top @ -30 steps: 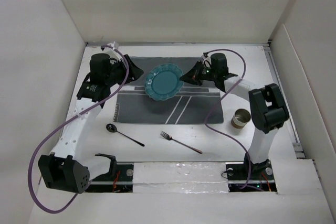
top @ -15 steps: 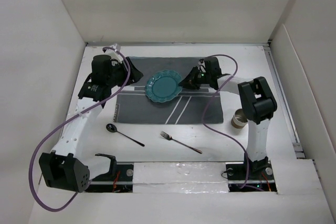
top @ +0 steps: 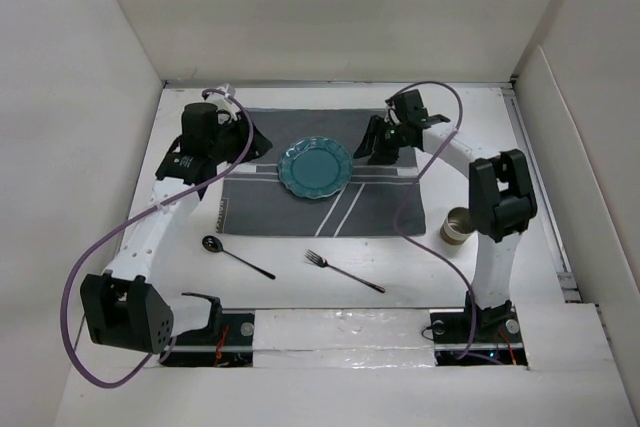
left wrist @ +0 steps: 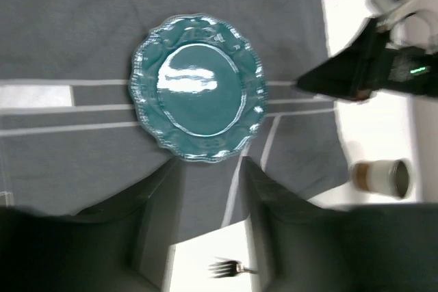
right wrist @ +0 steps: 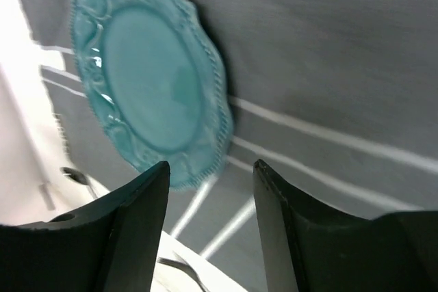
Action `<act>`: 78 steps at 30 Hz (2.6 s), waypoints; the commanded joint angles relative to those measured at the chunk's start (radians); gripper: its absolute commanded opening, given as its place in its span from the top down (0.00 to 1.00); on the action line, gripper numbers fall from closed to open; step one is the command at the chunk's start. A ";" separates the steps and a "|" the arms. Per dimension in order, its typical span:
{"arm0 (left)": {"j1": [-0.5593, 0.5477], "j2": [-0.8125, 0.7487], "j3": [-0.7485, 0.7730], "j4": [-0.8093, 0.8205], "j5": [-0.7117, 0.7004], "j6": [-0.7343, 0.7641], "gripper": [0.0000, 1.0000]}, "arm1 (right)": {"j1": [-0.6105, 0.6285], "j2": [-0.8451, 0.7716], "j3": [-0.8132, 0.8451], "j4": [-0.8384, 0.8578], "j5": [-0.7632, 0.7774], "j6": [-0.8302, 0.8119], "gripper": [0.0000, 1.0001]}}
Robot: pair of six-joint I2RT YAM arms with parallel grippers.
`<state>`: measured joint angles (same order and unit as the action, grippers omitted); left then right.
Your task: Set the dinner table for one person
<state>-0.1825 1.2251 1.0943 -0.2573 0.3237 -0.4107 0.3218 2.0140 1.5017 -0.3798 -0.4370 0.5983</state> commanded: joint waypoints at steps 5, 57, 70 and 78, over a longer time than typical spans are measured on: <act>0.003 0.025 0.019 0.030 0.012 0.059 1.00 | -0.101 -0.357 -0.072 -0.210 0.249 -0.187 1.00; -0.037 0.094 -0.050 0.085 0.069 0.049 0.76 | -0.153 -0.563 -0.155 -0.366 0.633 -0.270 1.00; -0.103 0.020 -0.079 0.081 -0.038 0.027 0.86 | -0.046 0.092 0.642 -0.482 0.609 -0.342 1.00; -0.206 -0.065 -0.060 0.125 -0.124 0.001 0.82 | -0.018 0.311 0.882 -0.561 0.619 -0.356 1.00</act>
<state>-0.3935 1.2373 1.0206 -0.1978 0.2440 -0.3923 0.2951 2.3207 2.3150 -0.8997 0.1642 0.2638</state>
